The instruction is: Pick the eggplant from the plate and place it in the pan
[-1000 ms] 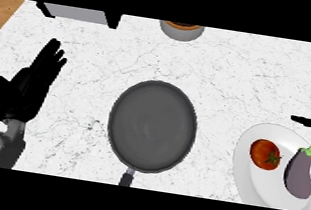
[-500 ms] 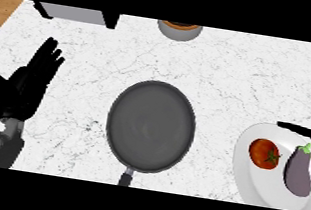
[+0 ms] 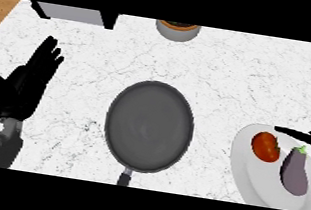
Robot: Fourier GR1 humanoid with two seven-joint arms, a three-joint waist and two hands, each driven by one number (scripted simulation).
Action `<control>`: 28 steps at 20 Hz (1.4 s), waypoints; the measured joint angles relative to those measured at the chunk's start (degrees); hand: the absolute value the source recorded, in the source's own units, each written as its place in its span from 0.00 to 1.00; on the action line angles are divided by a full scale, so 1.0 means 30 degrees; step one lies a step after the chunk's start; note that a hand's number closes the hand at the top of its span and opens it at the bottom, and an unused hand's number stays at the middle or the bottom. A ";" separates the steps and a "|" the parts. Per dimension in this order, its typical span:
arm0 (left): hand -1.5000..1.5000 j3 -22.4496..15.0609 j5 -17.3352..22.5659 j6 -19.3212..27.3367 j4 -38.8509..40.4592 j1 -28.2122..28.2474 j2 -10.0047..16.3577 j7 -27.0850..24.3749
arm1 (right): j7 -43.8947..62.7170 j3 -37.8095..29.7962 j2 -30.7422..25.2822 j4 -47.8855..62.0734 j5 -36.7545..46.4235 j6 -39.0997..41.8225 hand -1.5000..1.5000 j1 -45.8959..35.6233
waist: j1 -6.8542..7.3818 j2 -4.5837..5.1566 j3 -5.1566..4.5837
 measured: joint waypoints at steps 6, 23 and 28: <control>0.50 0.0114 0.0048 -0.0098 -0.0084 0.0212 -0.0101 0.0079 | -0.0326 -0.0099 0.0130 0.0008 -0.0278 -0.0890 1.00 0.0190 | -0.0120 -0.0002 -0.0080; 0.50 0.0008 -0.0365 -0.0144 0.0099 0.0318 -0.0305 0.0132 | 0.7165 -0.1534 0.3044 0.0802 -0.1056 -0.5041 1.00 -0.1243 | -0.0213 -0.0454 -0.0467; 0.50 -0.0280 -0.0409 -0.0304 0.0235 0.0305 -0.0342 0.0310 | 1.0897 -0.1459 0.5766 -0.0369 -0.0318 -0.8195 1.00 -0.3740 | 0.0741 -0.1037 -0.0338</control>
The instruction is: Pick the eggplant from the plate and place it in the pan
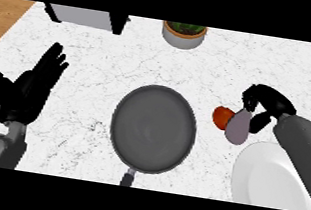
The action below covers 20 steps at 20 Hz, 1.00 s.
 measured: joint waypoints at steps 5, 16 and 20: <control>0.50 -0.0235 -0.0083 -0.0112 0.0307 -0.0016 -0.0019 0.0182 | 0.4323 0.0483 0.2162 -0.1037 0.1558 -0.3176 1.00 -0.3085 | 0.0316 -0.0455 0.0016; 0.50 -0.0362 -0.0115 -0.0139 0.0675 -0.0393 -0.0168 0.0377 | 1.7346 0.2198 0.7901 -0.1617 0.5485 -0.6799 1.00 -0.9850 | 0.0178 -0.0336 0.0259; 0.50 -0.0359 -0.0170 -0.0105 0.0716 -0.0684 -0.0247 0.0323 | 2.2338 0.3154 0.8569 -0.1995 0.6552 -0.6713 1.00 -1.1795 | 0.0257 -0.0004 0.0362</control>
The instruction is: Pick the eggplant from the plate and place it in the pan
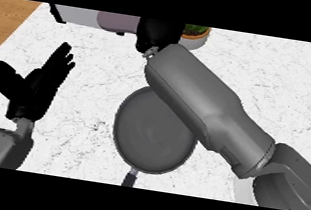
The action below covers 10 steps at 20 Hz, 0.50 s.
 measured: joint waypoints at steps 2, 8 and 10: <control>0.50 0.0109 0.0042 -0.0039 -0.0037 0.0030 0.0023 -0.0113 | 0.1451 0.0517 0.0094 -0.0497 0.0356 0.0299 1.00 -0.0535 | 0.0016 0.0159 0.0049; 0.50 0.0411 0.0038 0.0169 0.0061 0.0013 -0.0078 -0.0267 | 0.3688 0.1614 0.0155 -0.2159 0.1462 0.0762 1.00 -0.0805 | -0.0586 0.0445 0.0162; 0.50 0.0637 0.0041 0.0265 0.0044 -0.0023 0.0013 -0.0251 | 0.3939 0.1675 0.0155 -0.2542 0.1939 0.0736 1.00 -0.0469 | -0.0890 0.0470 0.0190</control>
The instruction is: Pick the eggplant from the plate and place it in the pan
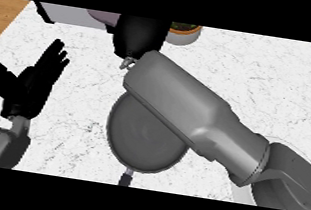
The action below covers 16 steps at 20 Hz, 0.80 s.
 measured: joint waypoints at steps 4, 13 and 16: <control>0.50 0.0266 0.0135 -0.0066 -0.0145 0.0498 0.0045 -0.0211 | 0.0171 0.0065 -0.0003 -0.0891 0.1127 -0.0304 1.00 0.1385 | -0.0378 0.0083 0.0034; 0.50 0.0689 0.0045 -0.0101 -0.0465 0.0789 0.0160 -0.0518 | -0.0394 0.0392 0.0001 -0.3276 0.3906 -0.2012 1.00 0.6627 | -0.0564 0.0411 0.0064; 0.50 0.0702 0.0033 -0.0203 -0.0547 0.0850 0.0105 -0.0585 | -0.0706 0.0146 0.0014 -0.3137 0.4801 -0.2692 1.00 0.8307 | -0.0500 0.0489 0.0062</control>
